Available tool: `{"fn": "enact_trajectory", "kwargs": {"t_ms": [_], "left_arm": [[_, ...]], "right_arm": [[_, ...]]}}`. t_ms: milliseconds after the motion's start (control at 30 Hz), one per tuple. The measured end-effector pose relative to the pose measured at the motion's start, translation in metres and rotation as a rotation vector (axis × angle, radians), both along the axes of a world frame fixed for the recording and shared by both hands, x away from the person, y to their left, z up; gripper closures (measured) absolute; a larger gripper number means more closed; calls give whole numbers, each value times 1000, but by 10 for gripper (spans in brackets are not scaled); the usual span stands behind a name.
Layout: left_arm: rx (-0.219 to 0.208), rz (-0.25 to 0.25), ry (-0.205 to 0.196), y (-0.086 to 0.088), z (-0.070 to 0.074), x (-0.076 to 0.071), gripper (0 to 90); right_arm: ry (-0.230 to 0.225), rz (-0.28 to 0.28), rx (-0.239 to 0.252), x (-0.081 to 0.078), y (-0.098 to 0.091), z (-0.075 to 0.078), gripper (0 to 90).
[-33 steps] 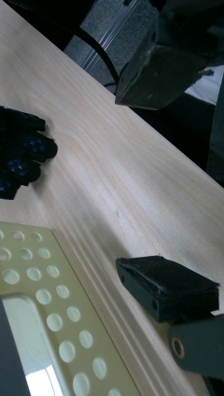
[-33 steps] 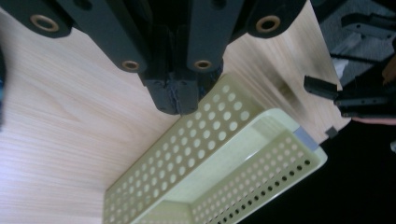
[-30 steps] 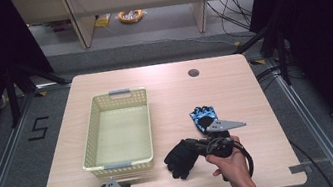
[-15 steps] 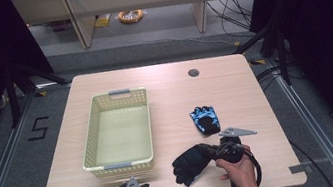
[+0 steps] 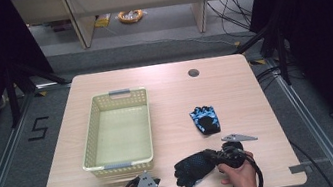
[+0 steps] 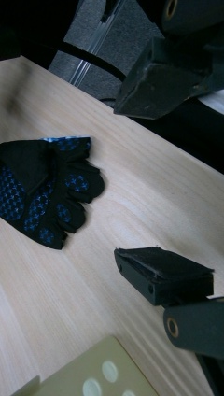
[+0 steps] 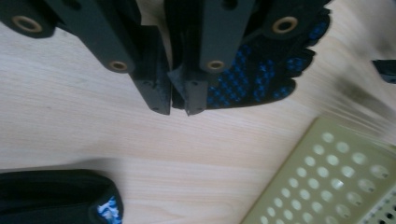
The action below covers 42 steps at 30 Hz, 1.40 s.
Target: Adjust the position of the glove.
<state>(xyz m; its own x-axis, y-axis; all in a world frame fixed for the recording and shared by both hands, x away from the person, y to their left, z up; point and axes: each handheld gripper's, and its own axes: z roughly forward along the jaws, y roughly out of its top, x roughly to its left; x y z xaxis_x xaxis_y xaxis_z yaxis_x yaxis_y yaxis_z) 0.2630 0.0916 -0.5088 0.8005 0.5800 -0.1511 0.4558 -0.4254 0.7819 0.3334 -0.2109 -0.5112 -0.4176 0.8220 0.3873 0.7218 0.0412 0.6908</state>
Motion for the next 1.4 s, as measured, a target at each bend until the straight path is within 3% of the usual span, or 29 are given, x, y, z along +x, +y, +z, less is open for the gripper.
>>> {"fn": "enact_trajectory", "kwargs": {"t_ms": [33,67,100,133,167,233,267,300,333,367,400,433,500,533,600,633,733,800,867,967,1000,1033,1100,1133,1167,1200,1267,1367,1400], "left_arm": [[43,-23,-7,4,1,1,244],[13,7,13,3,0,-1,243],[19,-16,7,6,2,-1,242],[19,-16,7,6,2,-1,241],[17,-2,10,8,2,-2,239],[5,6,22,11,4,-4,238],[25,-2,22,14,4,-4,235],[-4,3,26,15,5,-5,235],[-3,9,28,18,5,-5,234],[-19,22,39,18,5,-6,233],[6,12,23,23,6,-4,232],[-16,25,40,24,6,-5,231],[-9,32,56,29,6,-4,225],[-32,43,77,30,5,-5,222],[-31,37,72,33,6,-4,221],[-32,39,69,35,6,-4,219],[-35,51,93,40,7,-6,212],[-27,49,85,45,6,-6,209],[-25,55,99,48,6,-7,206],[-32,62,96,50,6,-8,206],[-9,59,88,53,5,-8,206],[-9,59,88,53,5,-8,206],[-39,69,90,53,5,-9,206],[-6,58,85,55,6,-7,206],[-6,58,85,55,6,-7,206],[-42,79,105,54,5,-9,206],[-38,68,91,54,6,-8,206],[-20,74,94,55,6,-8,206],[-42,75,95,54,6,-9,206]], "right_arm": [[-10,6,-13,0,0,1,785],[-22,-2,-35,0,1,3,732],[-39,-1,-65,1,0,5,709],[-39,-1,-65,1,0,5,709],[-58,15,-100,3,-1,11,684],[-73,20,-101,5,-2,12,670],[-104,29,-121,9,-3,18,652],[-104,29,-121,9,-3,18,652],[-128,34,-144,12,-3,21,641],[-138,41,-175,15,-3,25,625],[-136,53,-185,18,-3,26,617],[-145,48,-207,23,-4,29,606],[-141,61,-209,33,-4,31,590],[-161,69,-238,46,-4,30,570],[-136,71,-242,50,-3,31,567],[-126,89,-250,58,-2,31,564],[-132,77,-290,77,1,33,561],[-96,55,-306,91,8,36,567],[-97,59,-323,101,13,35,580],[-66,63,-347,107,19,33,576],[-61,63,-374,112,24,29,576],[-75,72,-393,115,25,26,576],[-50,52,-408,119,29,23,583],[-47,42,-420,122,30,21,586],[-47,42,-420,122,30,21,586],[-38,47,-437,124,30,18,591],[-33,32,-443,125,31,14,628],[-49,58,-449,125,27,14,723],[-54,69,-426,125,25,12,750]]}}
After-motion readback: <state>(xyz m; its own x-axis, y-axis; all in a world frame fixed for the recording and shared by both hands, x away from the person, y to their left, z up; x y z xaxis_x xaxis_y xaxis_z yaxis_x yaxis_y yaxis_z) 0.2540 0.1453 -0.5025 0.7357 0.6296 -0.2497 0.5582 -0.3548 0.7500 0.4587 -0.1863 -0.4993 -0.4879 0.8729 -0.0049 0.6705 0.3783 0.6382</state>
